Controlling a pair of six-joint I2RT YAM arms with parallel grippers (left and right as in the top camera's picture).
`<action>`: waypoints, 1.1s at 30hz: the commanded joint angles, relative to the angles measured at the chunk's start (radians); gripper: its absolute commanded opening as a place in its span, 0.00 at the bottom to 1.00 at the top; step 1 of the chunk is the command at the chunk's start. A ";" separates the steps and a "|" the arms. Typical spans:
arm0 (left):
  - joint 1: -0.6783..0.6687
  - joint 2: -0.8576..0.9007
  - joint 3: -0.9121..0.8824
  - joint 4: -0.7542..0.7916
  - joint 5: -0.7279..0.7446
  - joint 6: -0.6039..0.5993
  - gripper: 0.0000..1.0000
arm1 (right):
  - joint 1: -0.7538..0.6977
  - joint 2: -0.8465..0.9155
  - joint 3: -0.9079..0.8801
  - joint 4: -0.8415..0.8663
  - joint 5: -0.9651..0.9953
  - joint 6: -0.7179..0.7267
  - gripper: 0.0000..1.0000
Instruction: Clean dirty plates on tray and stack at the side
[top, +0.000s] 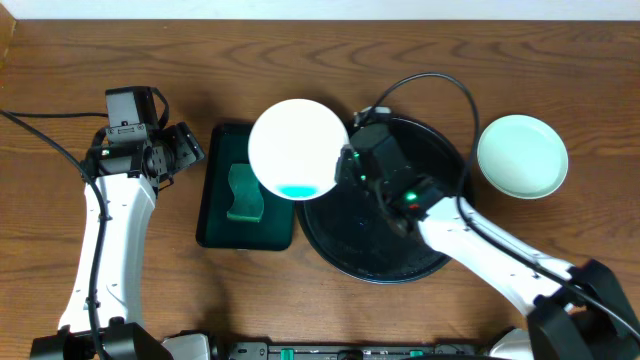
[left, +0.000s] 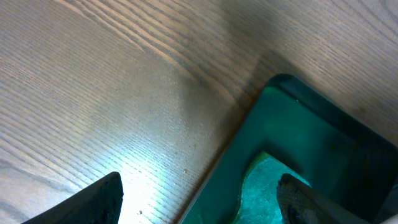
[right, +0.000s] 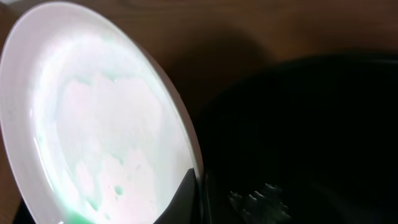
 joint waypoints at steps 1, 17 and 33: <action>0.003 -0.002 0.017 0.000 -0.009 0.002 0.79 | 0.043 0.051 0.014 0.042 0.058 0.025 0.01; 0.003 -0.002 0.017 0.000 -0.009 0.002 0.79 | 0.107 0.143 0.014 0.183 0.102 0.116 0.01; 0.003 -0.002 0.017 0.000 -0.009 0.002 0.80 | -0.044 0.142 0.014 0.135 -0.294 0.441 0.01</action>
